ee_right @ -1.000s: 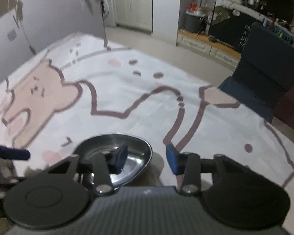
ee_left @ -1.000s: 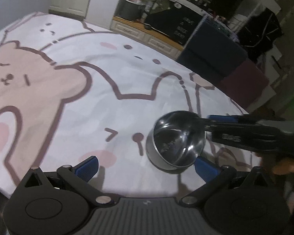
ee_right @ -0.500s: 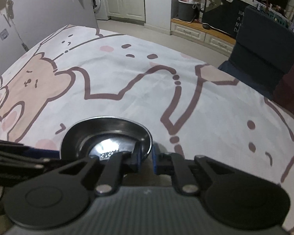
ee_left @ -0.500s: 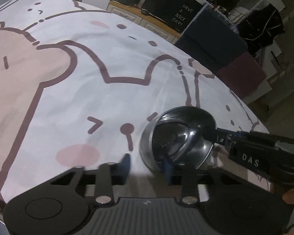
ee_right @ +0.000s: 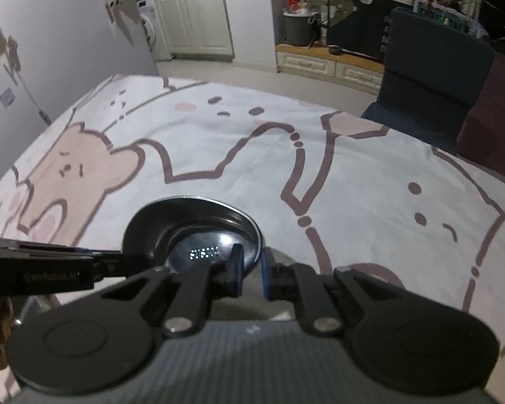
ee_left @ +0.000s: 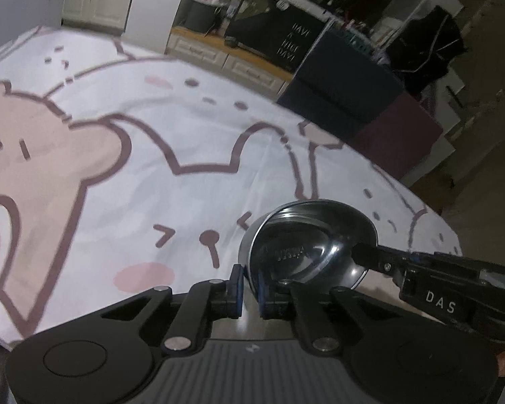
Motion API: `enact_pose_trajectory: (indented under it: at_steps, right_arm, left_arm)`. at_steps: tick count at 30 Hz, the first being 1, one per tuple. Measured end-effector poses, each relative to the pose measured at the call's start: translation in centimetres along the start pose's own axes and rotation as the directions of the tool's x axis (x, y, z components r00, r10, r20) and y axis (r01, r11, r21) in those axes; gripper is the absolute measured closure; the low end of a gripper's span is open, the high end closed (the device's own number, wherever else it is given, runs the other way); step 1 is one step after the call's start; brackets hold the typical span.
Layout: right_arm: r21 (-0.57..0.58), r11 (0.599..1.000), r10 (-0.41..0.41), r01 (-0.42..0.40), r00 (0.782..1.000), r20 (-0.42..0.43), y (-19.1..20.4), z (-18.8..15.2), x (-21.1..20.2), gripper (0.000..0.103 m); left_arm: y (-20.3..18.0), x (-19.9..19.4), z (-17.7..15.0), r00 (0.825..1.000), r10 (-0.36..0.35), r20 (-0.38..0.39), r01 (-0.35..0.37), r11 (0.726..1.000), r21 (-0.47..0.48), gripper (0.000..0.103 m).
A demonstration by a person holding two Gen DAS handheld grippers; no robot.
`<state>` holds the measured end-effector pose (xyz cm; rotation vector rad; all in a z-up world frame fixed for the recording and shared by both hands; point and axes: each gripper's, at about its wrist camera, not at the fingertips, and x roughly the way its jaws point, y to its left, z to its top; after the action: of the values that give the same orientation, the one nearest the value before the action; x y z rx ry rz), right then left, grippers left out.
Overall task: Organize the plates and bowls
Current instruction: 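Lift the round steel bowl with both grippers and lower it into the square container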
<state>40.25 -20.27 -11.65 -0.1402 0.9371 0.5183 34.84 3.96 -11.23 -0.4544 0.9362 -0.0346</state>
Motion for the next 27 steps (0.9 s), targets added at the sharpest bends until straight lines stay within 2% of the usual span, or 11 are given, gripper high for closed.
enact_pose_trajectory:
  at_steps: [8,15,22,27]
  right_arm:
    - [0.065,0.998,0.006,-0.011,0.997,0.083,3.1,-1.8,-5.8,0.09]
    - [0.047,0.999,-0.005,-0.001,0.991,0.13,8.3,-3.8,-9.8,0.09]
    - [0.072,0.996,0.041,-0.052,0.99,0.138,12.3,-6.1,-11.3,0.09]
    - [0.074,0.994,0.072,-0.082,0.99,0.12,15.6,-7.6,-10.8,0.09]
  left_arm:
    - [0.6,-6.7,-0.9,0.996,-0.017,0.09,0.013,0.999,0.039,0.097]
    - [2.6,-11.3,-3.0,0.996,0.005,0.093,-0.012,0.997,0.074,0.097]
    - [6.0,-15.0,-4.6,0.995,0.026,0.095,-0.033,0.997,0.075,0.097]
    - [8.5,-17.1,-5.5,0.995,0.043,0.094,-0.05,0.996,0.074,0.097]
